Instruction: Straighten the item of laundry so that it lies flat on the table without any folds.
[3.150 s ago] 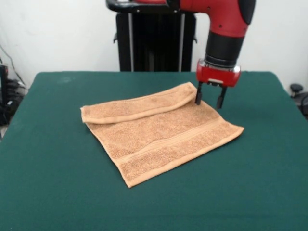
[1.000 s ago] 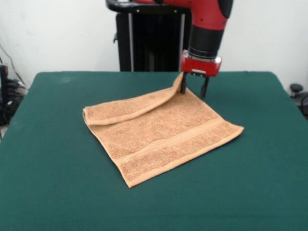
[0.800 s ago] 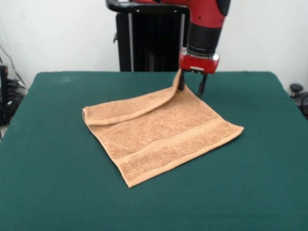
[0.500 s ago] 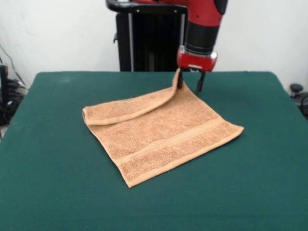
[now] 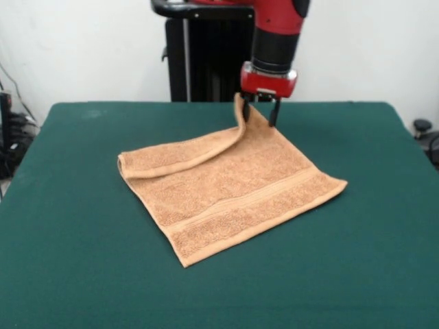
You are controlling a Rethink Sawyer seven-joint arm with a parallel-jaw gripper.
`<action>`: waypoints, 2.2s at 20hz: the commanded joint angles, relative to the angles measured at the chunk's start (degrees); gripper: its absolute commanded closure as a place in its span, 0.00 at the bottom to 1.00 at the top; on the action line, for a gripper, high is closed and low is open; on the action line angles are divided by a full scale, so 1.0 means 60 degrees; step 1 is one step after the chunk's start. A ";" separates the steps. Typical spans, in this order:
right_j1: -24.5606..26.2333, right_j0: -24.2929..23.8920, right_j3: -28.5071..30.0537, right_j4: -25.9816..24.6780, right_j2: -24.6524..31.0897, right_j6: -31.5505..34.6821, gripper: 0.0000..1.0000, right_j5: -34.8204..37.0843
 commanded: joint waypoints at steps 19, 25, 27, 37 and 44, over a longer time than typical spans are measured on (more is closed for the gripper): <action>0.0041 -0.1481 -0.1245 -0.1189 0.0131 0.1025 0.00 0.0145; 0.0358 -0.0817 -0.0817 -0.0458 -0.0262 0.1780 0.00 -0.0400; 0.0419 -0.0559 -0.0644 -0.0267 -0.0371 0.1938 0.00 -0.0571; 0.0640 -0.0143 -0.0214 -0.0066 -0.0387 0.2044 0.00 -0.1003; 0.0682 -0.0123 -0.0161 -0.0012 -0.0436 0.2029 1.00 -0.1166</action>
